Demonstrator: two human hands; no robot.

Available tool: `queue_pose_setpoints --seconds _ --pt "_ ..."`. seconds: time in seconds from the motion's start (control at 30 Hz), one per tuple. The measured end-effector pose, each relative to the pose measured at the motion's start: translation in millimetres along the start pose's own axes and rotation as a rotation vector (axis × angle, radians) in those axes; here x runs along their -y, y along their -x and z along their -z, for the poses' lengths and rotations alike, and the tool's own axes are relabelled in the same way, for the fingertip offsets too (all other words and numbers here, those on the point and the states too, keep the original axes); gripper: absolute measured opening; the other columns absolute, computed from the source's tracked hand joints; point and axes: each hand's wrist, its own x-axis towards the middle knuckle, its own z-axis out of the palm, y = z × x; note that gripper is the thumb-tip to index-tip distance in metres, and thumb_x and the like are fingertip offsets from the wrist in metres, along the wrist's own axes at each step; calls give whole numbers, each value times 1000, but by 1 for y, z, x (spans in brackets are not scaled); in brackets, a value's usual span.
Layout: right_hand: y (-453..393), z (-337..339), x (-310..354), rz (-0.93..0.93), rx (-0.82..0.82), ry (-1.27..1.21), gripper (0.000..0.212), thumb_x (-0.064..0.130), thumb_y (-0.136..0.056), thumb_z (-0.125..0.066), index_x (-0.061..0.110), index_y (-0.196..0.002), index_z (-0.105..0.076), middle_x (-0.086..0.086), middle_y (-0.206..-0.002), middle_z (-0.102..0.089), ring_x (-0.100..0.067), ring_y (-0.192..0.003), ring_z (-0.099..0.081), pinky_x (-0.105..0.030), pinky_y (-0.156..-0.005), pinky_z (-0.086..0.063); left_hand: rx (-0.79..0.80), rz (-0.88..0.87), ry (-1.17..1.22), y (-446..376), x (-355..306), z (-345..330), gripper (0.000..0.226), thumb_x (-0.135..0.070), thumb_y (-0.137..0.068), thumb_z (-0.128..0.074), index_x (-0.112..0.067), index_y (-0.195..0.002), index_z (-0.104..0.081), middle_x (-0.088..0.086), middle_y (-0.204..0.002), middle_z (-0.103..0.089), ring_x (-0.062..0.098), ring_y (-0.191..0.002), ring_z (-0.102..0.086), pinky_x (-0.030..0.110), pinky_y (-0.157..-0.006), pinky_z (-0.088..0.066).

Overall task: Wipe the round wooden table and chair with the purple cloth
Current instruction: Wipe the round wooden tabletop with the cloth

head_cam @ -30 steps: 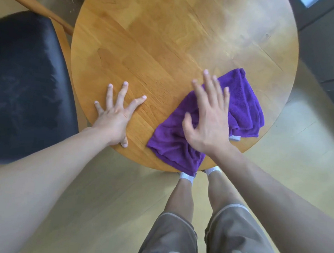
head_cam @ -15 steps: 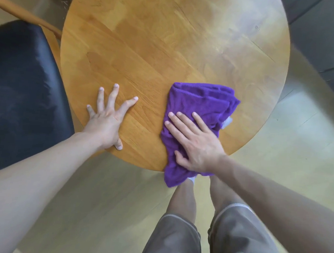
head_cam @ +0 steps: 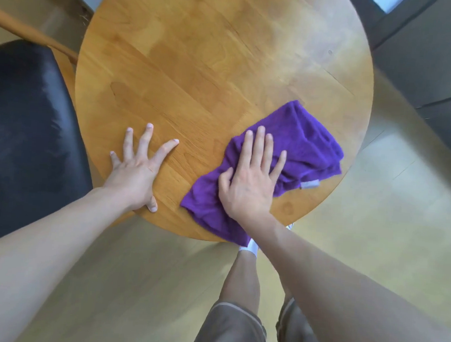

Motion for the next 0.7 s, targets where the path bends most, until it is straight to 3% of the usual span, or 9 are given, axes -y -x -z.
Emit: queue_pose_setpoints --seconds 0.17,0.27,0.33,0.4,0.53,0.63,0.7 --pt "14 2 -47 748 143 130 82 36 -86 -49 7 -160 -28 -14 -170 -19 -31 -157 -17 -57 -126 -2 -1 9 -50 0 -1 0 165 -26 -50 -103 -59 -145 27 -2 -158 45 39 -151 30 73 -118 -17" --pt "-22 19 -90 970 156 183 79 40 -85 -47 16 -160 -34 -9 -169 -24 -29 -156 -23 -60 -126 -4 25 30 -98 5 -8 3 158 -24 -62 -98 -51 -149 31 2 -155 49 41 -152 27 69 -120 -19" --pt "-45 31 -117 910 96 191 78 42 -84 -50 21 -158 -39 -8 -169 -25 -28 -156 -23 -64 -124 -3 -6 22 -122 8 -24 4 143 -15 -76 -86 -45 -151 32 3 -154 51 43 -153 24 71 -119 -19" --pt "-60 41 -139 739 37 172 79 43 -81 -53 24 -156 -41 -7 -169 -26 -28 -157 -20 -65 -123 -3 -36 -37 -113 7 -51 8 137 -24 -81 -83 -48 -148 34 2 -155 50 43 -153 23 72 -118 -20" --pt "-51 42 -141 304 -51 42 82 37 -78 -58 24 -156 -39 -6 -169 -23 -30 -158 -12 -66 -122 -6 -56 -135 -104 -10 -121 27 155 -57 -59 -93 -53 -145 35 1 -156 48 43 -152 25 76 -114 -18" --pt "-21 28 -109 14 -112 -30 81 31 -78 -53 23 -157 -37 -6 -170 -20 -29 -159 -9 -63 -124 -6 -87 -144 -115 -29 -160 38 160 -62 -53 -94 -48 -147 35 4 -158 45 46 -151 25 79 -111 -17" --pt "-1 19 -89 -80 -111 -57 82 31 -78 -52 23 -158 -36 -7 -170 -19 -27 -159 -9 -62 -124 -5 -79 -140 -105 -37 -171 40 159 -56 -56 -94 -47 -148 35 5 -158 45 47 -151 25 80 -111 -21"
